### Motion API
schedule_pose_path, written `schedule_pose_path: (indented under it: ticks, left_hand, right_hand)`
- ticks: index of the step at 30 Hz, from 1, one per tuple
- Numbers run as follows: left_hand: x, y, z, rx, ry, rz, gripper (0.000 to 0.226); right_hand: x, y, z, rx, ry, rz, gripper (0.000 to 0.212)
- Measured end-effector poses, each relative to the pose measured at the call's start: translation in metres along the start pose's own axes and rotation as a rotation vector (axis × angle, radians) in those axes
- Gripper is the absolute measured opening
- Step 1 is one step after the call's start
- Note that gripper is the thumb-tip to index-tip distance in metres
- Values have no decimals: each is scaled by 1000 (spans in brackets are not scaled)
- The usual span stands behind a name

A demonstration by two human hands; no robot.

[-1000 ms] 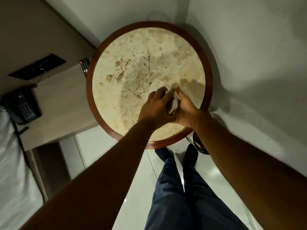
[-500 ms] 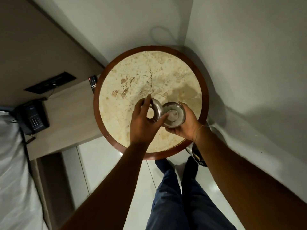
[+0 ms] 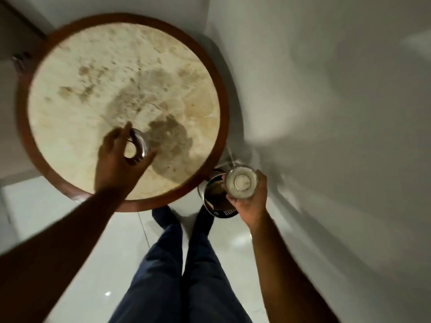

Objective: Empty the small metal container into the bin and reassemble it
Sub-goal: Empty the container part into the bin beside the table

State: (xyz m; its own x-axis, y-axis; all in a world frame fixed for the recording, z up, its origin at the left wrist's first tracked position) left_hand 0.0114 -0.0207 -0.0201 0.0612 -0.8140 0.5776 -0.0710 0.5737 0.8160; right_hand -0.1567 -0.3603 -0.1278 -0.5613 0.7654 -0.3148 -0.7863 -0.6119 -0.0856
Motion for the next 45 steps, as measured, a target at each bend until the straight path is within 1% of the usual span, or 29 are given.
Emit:
schedule_pose_path:
  ticks: [3, 6, 10, 12, 13, 16, 18, 20, 26, 31, 34, 38, 42, 45]
  left_hand:
    - [-3, -10, 2, -28, -6, -38, 91]
    - [-3, -20, 3, -52, 0, -48, 91]
    - [-5, -24, -4, -52, -17, -55, 90]
    - [-8, -27, -4, -50, -33, -53, 89]
    - [-8, -27, -5, -46, -44, -47, 89]
    - [-13, -23, -9, -10, -44, -37, 86]
    - [-14, -20, -11, 18, -60, -32, 84]
    - [-17, -18, -11, 24, -58, -32, 84]
    - [-24, -11, -12, 35, -9, -28, 85]
    - [-34, -10, -9, 47, 3, -42, 85]
    - [-38, -13, -5, 40, 20, -43, 85]
    - [-40, -17, 1, 35, 39, -32, 85]
    - [-37, -19, 2, 23, 61, -31, 86]
    - [-34, -20, 3, 12, 67, -27, 87]
  right_hand:
    - [19, 62, -23, 116, 25, 57, 78]
    - [40, 96, -45, 208, 28, 111, 55]
    - [56, 100, -70, 249, 19, 265, 61]
    - [62, 97, -84, 289, 16, 343, 58]
    - [60, 94, -91, 309, 41, 407, 54]
    - [57, 73, -103, 354, 181, 661, 57]
    - [53, 71, -104, 435, 245, 698, 53]
    - [49, 72, -106, 506, 295, 699, 55]
    - [48, 60, -108, 492, 367, 830, 70]
    - [51, 56, -108, 449, 390, 914, 73]
    - [59, 60, -112, 436, 437, 941, 80]
    - [56, 56, -105, 451, 485, 957, 76]
    - [51, 50, -101, 461, 584, 1003, 80]
    - [44, 47, -96, 510, 648, 1006, 79]
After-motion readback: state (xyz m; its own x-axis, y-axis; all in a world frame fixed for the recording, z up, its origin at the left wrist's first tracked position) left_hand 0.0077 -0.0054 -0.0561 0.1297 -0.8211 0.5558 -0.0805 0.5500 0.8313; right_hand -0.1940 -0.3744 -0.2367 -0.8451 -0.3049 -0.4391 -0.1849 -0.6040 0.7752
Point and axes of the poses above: each hand's wrist, its own z-axis away from the middle knuckle, its own y-axis out of the back of the hand, x = y × z, the point moved 10 cm from there along -z, towards the middle knuckle, and after that the axes turned 8 degrees about x, right-handed, at the moved point
